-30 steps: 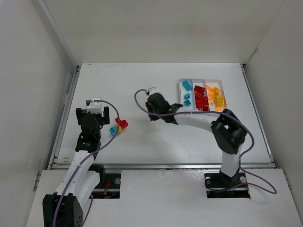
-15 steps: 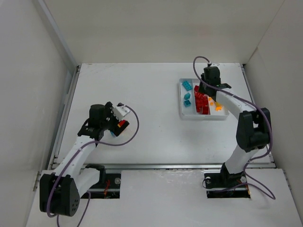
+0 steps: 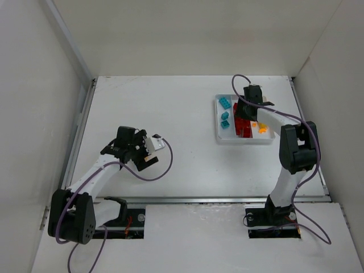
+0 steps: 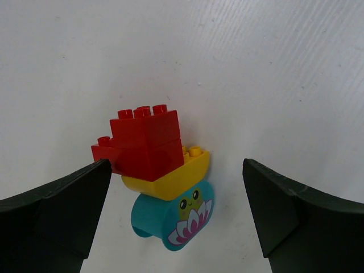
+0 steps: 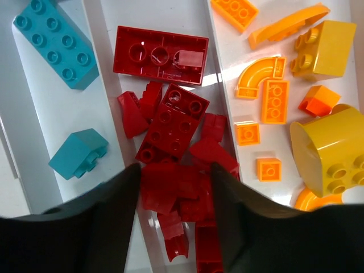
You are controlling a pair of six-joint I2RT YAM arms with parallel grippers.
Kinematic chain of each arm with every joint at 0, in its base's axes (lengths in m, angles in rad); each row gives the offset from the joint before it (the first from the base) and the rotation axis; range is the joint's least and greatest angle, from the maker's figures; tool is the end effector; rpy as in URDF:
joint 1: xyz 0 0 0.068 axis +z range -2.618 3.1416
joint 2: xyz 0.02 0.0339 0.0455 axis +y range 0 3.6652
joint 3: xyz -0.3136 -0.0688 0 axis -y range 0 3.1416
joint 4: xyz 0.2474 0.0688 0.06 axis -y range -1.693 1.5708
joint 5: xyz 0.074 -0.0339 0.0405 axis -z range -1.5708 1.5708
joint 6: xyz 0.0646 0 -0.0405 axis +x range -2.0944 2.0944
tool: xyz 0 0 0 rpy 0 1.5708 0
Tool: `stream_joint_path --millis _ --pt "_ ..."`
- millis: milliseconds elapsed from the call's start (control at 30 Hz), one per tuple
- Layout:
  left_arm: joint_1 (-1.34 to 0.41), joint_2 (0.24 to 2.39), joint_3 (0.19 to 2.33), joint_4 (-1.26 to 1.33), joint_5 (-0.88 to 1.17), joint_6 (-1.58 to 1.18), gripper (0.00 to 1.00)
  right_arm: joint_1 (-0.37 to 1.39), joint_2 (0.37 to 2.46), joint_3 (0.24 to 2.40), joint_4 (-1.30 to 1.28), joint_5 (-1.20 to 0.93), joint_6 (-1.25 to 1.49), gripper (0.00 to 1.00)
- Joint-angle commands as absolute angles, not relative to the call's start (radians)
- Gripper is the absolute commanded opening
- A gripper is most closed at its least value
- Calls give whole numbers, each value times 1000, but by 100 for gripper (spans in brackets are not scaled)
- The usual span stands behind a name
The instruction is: Sort the legos into containers by color
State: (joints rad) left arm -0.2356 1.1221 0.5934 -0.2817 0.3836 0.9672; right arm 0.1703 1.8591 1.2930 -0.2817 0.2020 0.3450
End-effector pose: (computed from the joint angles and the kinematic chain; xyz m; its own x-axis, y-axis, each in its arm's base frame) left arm 0.2084 -0.0749 0.2261 -0.0152 0.7888 -0.6145 0.8453 0.3384 0.4135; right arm 0.4368 0.0620 0.2292 -0.7073 0.2145 -0.6735 0.2168 0.9728 0.0822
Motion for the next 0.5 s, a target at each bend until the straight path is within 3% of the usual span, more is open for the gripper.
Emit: stream_joint_path --millis 0,467 --pt "-241 1124 604 -229 354 966 100 172 1858 1331 -267 199 339 61" --pt "-241 1057 627 -245 451 948 100 172 1770 1331 -267 170 293 64"
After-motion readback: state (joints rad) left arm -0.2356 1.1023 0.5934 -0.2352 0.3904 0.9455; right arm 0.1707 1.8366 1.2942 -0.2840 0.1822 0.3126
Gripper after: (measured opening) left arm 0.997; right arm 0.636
